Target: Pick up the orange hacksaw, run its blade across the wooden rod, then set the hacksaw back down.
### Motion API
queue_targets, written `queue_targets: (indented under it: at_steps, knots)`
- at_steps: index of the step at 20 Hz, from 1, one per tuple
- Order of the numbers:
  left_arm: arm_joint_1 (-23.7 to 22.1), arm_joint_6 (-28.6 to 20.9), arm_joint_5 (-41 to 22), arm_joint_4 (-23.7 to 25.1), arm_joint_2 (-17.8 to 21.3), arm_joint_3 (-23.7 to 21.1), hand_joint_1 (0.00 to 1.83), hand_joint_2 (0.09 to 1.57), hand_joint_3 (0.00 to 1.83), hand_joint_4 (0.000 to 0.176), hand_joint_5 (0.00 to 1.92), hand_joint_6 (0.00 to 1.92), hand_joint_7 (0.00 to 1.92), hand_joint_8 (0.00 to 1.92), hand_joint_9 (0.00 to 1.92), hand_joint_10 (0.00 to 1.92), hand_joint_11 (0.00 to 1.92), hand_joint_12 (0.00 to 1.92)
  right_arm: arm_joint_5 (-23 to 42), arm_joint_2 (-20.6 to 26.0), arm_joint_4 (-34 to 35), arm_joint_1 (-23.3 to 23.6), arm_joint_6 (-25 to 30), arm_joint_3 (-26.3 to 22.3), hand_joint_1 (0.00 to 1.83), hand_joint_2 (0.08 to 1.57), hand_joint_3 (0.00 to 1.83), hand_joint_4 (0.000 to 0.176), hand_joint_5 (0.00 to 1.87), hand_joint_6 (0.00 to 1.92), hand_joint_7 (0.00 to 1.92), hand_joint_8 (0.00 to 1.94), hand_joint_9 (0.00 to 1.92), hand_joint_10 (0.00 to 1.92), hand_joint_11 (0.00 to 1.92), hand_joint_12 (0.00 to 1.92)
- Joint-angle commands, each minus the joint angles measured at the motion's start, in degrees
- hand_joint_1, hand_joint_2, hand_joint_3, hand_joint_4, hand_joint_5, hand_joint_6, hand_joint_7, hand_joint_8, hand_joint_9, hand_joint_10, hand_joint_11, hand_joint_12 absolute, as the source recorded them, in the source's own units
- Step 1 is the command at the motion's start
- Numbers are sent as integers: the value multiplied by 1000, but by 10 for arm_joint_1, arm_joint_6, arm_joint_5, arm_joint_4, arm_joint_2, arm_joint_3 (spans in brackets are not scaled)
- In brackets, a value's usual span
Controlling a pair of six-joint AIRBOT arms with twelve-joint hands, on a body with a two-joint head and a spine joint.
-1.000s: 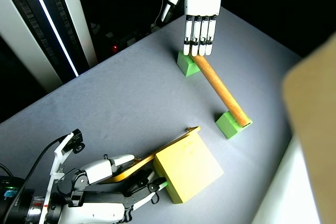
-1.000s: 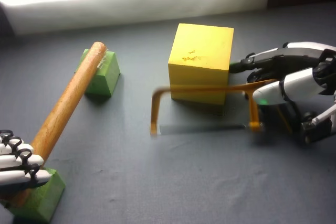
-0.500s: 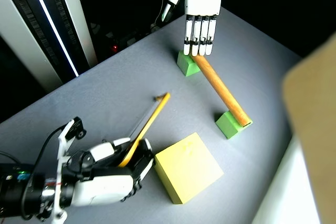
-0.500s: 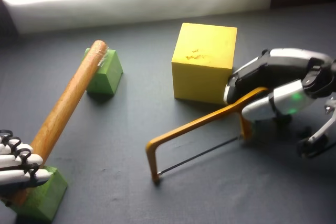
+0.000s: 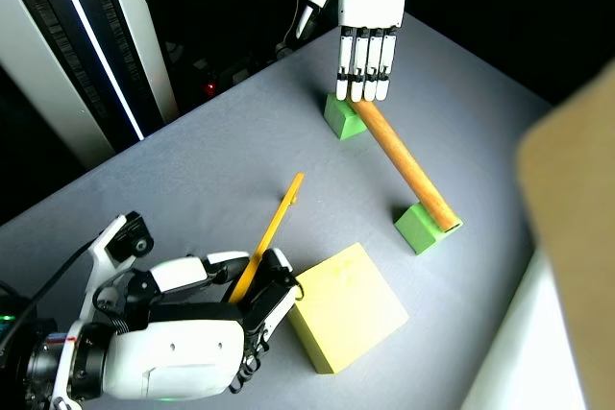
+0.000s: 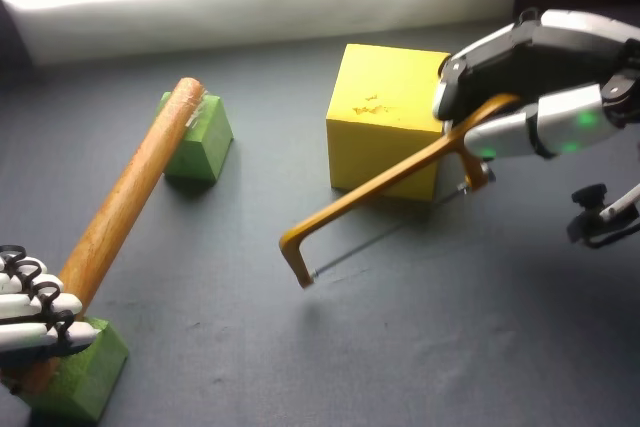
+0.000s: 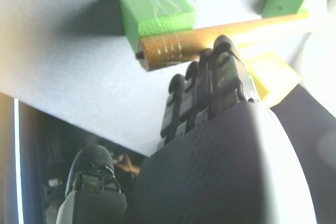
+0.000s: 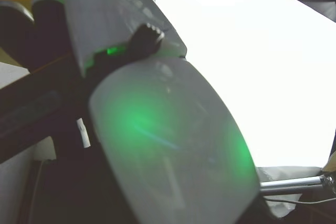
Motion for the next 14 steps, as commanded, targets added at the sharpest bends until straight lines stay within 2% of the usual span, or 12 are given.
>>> queue_targets:
  at_steps: [1,3,4,6,7,9,10,11,12,14]
  knots:
    - [-6,-2,-21,-12,1,4,0,1145,0,0,49,4,11,0,6,0,1,72,88,9,59,7,-11,-8,1374,1134,0,0,809,1038,974,964,950,1270,896,1231]
    - [-7,-2,-21,-12,1,5,0,1139,0,0,53,4,24,5,17,5,10,82,100,15,113,5,-41,-28,1375,1134,0,0,800,1041,974,967,957,1262,908,1231]
    - [-7,-2,-21,-12,1,6,0,1144,0,0,67,0,39,0,31,0,1,115,100,18,170,6,-81,-49,1375,1134,0,0,796,1047,979,953,959,1262,908,1231]
    - [-6,-2,-21,-12,1,5,0,1142,0,0,54,0,25,0,25,1,0,104,99,24,276,12,-197,-83,1373,1139,1,0,784,1068,974,967,942,1281,892,1233]
    - [-6,-2,-21,-12,1,4,0,1142,0,0,56,1,26,1,24,1,0,104,102,29,380,20,-306,-117,1373,1140,0,0,780,1072,977,963,945,1275,901,1227]
    - [-6,-2,-21,-12,0,3,0,1146,0,0,56,1,24,0,20,0,0,108,118,34,491,31,-417,-157,1372,1142,1,0,776,1080,973,974,933,1288,889,1234]
    - [-6,-2,-21,-12,0,3,0,1150,0,0,70,1,33,0,29,0,0,141,125,34,524,35,-456,-169,1374,1136,0,0,792,1063,983,947,949,1271,891,1242]
    - [-6,-2,-21,-12,1,3,0,1147,0,0,54,2,15,1,13,2,0,92,141,35,567,40,-509,-188,1375,1135,0,0,794,1052,984,946,952,1270,893,1244]
    - [-5,-2,-21,-12,1,3,0,1147,0,0,54,3,15,3,14,4,0,82,147,35,588,44,-536,-197,1376,1131,0,0,801,1039,997,932,954,1262,903,1233]
    - [-5,-2,-21,-12,0,3,0,1133,0,0,62,6,24,6,22,6,0,81,135,31,597,53,-543,-204,1374,1134,2,0,801,1052,976,966,949,1266,891,1219]
